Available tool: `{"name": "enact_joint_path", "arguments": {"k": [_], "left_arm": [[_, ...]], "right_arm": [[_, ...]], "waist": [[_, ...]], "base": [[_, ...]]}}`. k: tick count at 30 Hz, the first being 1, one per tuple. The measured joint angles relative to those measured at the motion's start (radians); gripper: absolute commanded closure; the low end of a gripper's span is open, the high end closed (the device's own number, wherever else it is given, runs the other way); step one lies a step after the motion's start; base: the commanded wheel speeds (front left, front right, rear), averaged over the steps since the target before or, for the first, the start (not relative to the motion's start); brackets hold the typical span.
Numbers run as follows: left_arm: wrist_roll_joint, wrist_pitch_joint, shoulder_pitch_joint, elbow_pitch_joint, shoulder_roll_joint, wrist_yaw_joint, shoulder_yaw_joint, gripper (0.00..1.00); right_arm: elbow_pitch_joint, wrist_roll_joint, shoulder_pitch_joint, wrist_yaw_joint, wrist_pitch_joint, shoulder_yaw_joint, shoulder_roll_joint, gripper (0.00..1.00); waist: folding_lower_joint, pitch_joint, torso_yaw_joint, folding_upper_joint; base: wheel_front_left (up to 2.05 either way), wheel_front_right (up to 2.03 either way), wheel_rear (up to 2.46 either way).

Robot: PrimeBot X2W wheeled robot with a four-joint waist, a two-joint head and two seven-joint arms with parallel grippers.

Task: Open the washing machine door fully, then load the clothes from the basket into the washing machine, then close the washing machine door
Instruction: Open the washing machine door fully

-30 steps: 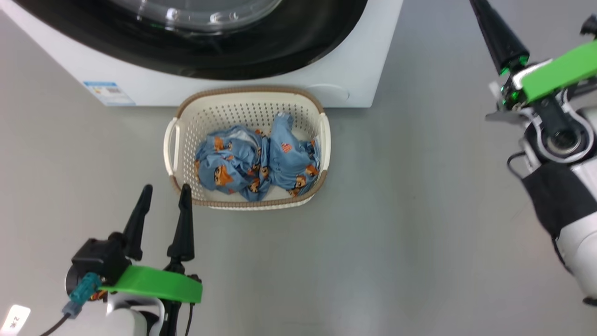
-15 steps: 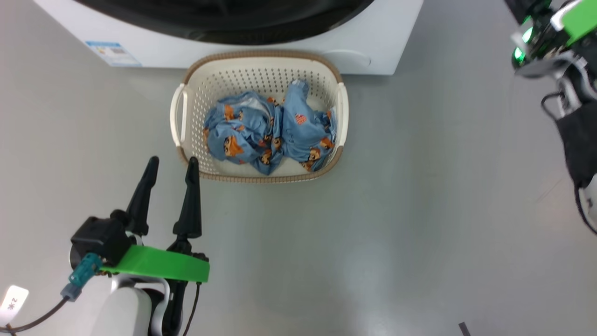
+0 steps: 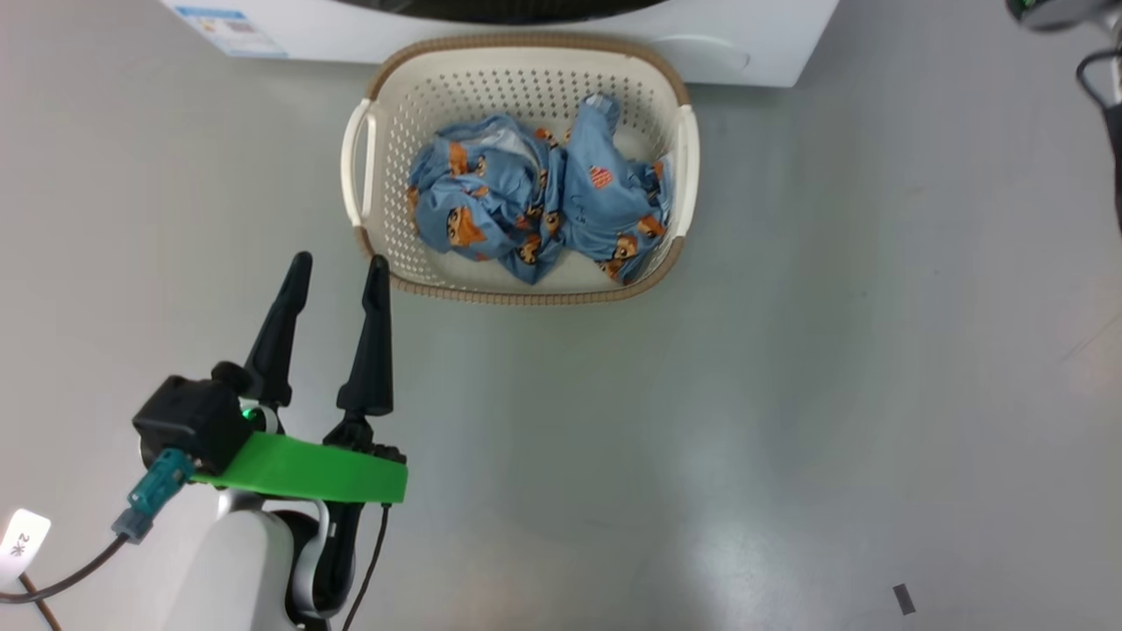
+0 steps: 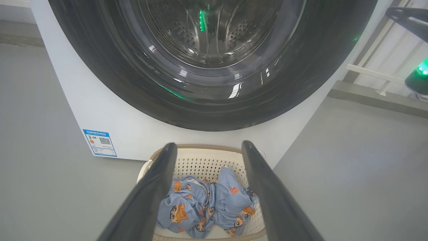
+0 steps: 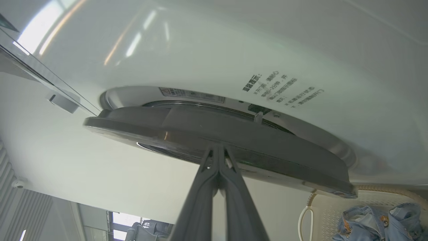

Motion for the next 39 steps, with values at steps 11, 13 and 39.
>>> {"name": "enact_joint_path", "arguments": {"k": [11,13,39], "left_arm": [[-0.024,0.000,-0.021,-0.017,-0.001,0.001,-0.021,0.00],[-0.026,0.000,-0.021,-0.020,-0.001,0.002,-0.023,0.00],[-0.063,0.000,-0.046,-0.036,-0.004,0.016,-0.056,0.00]], "right_arm": [[0.027,-0.053,-0.098,0.000,0.001,0.000,0.009,1.00],[0.028,-0.061,-0.109,0.000,0.000,0.002,0.010,1.00],[0.033,-0.114,-0.178,0.000,-0.009,0.040,-0.006,1.00]], "waist": [[0.0000,0.050,0.037,-0.0001],[0.0000,0.056,0.042,0.0000],[0.0000,0.099,0.082,-0.0001]], "base": [[0.00,0.00,0.00],[0.00,0.00,0.00],[0.00,0.00,0.00]]}}
